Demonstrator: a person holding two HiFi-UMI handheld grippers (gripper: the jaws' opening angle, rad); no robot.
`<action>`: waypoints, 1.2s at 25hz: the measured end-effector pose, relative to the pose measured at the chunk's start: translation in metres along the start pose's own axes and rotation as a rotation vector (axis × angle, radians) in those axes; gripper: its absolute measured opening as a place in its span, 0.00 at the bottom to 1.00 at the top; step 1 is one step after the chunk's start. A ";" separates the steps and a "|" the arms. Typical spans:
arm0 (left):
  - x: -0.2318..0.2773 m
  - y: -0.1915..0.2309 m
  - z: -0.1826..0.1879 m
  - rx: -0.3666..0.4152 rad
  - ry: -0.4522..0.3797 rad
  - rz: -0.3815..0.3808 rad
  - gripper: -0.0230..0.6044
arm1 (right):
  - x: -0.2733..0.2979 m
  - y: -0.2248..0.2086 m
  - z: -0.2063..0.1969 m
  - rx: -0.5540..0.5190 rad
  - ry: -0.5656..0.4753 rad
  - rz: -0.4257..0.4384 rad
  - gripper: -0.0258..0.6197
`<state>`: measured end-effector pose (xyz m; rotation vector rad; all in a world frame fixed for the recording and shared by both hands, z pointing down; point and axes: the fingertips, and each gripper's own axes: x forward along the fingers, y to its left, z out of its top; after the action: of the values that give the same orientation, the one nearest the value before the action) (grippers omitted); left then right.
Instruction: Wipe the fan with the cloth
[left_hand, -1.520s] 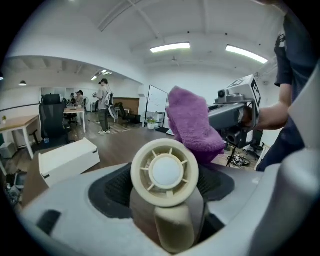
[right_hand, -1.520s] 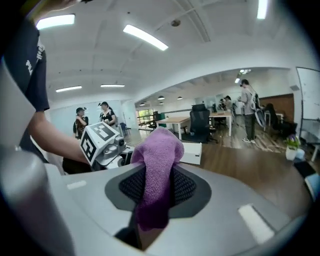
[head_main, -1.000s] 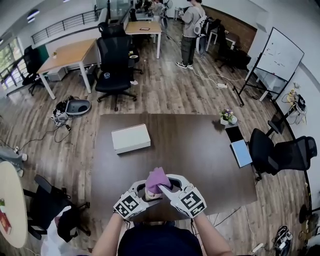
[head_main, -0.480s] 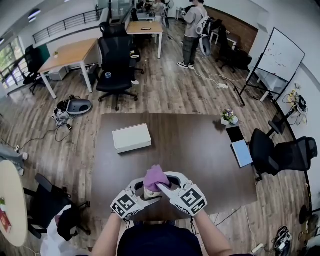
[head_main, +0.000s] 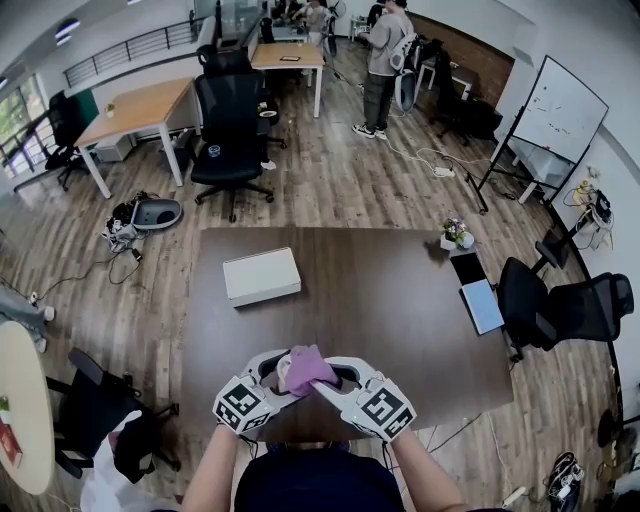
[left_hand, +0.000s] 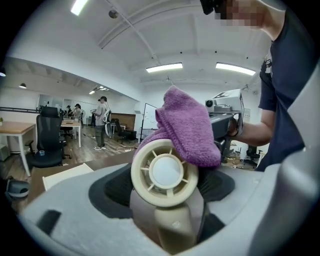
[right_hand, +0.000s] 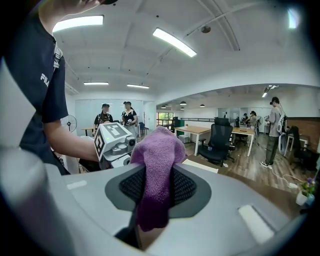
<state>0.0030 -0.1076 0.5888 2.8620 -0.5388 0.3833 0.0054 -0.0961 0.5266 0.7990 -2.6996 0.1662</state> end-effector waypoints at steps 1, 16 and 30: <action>0.001 -0.003 0.001 0.008 0.003 -0.010 0.64 | 0.000 -0.003 0.002 0.002 -0.006 -0.006 0.22; -0.014 -0.028 0.049 -0.001 -0.144 -0.092 0.64 | 0.008 -0.046 0.015 0.100 -0.061 -0.073 0.22; -0.048 -0.001 0.080 -0.031 -0.248 0.022 0.64 | 0.033 -0.016 0.009 0.128 -0.077 -0.011 0.22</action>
<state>-0.0226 -0.1106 0.4992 2.8932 -0.6123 0.0210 -0.0140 -0.1283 0.5290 0.8735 -2.7793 0.3149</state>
